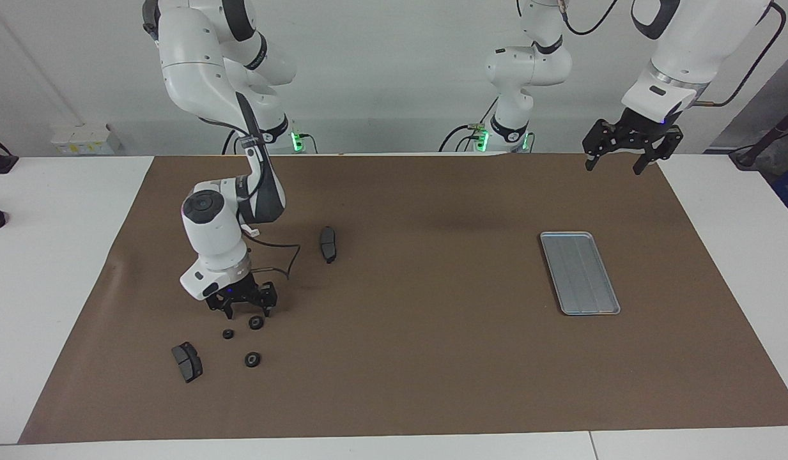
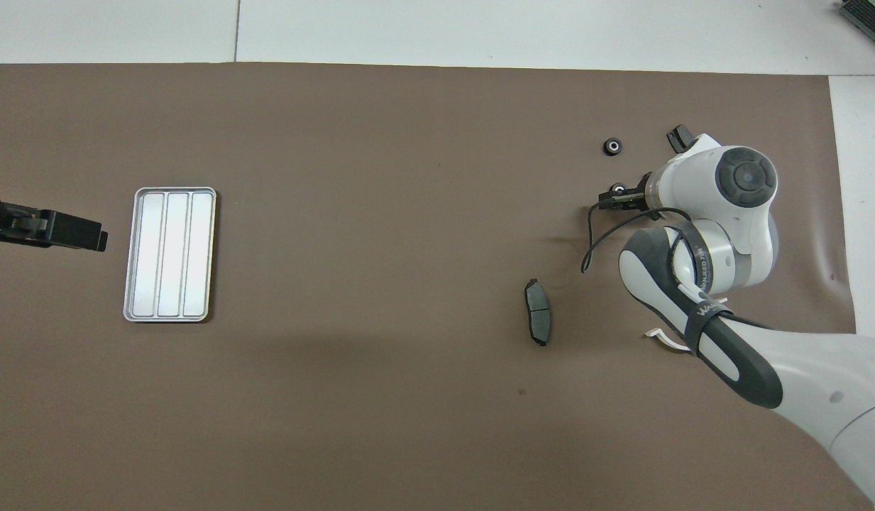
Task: Pick bearing gear from pile to tray
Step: 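Grasp one black bearing gear with the right gripper and lift, then set the bearing mid-table with the right gripper while the left gripper approaches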
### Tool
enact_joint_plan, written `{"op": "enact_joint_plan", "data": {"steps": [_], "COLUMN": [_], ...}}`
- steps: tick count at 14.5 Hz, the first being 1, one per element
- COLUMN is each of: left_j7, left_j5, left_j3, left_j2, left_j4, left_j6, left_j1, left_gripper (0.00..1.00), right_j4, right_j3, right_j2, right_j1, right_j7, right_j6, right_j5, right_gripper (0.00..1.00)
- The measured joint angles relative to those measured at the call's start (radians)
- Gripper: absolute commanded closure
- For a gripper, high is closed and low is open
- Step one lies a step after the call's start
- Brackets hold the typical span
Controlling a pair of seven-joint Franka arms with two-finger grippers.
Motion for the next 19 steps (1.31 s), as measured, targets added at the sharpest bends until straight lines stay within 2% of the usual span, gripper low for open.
{"op": "enact_joint_plan", "data": {"steps": [3, 6, 10, 14, 19], "left_j7": [0.0, 0.0, 0.0, 0.0, 0.0], "left_j5": [0.0, 0.0, 0.0, 0.0, 0.0], "left_j3": [0.005, 0.013, 0.013, 0.013, 0.013], "left_j2": [-0.001, -0.001, -0.001, -0.001, -0.001], "left_j4": [-0.002, -0.002, -0.002, -0.002, -0.002], "left_j6": [-0.002, -0.007, -0.009, -0.009, -0.009], "left_j1": [0.0, 0.001, 0.001, 0.001, 0.001], "left_gripper": [0.0, 0.0, 0.0, 0.0, 0.0], "right_j4": [0.009, 0.009, 0.009, 0.049, 0.179], "right_j3": [0.0, -0.001, -0.001, 0.001, 0.003], "right_j2": [0.0, 0.006, 0.009, 0.024, 0.059], "right_j1": [0.0, 0.016, 0.024, 0.058, 0.228], "right_j7": [0.013, 0.055, 0.069, 0.069, 0.162], "right_j6": [0.009, 0.06, 0.076, 0.08, 0.081], "right_j5": [0.0, -0.002, -0.004, -0.004, -0.004], "right_gripper": [0.6, 0.67, 0.85, 0.86, 0.86]}}
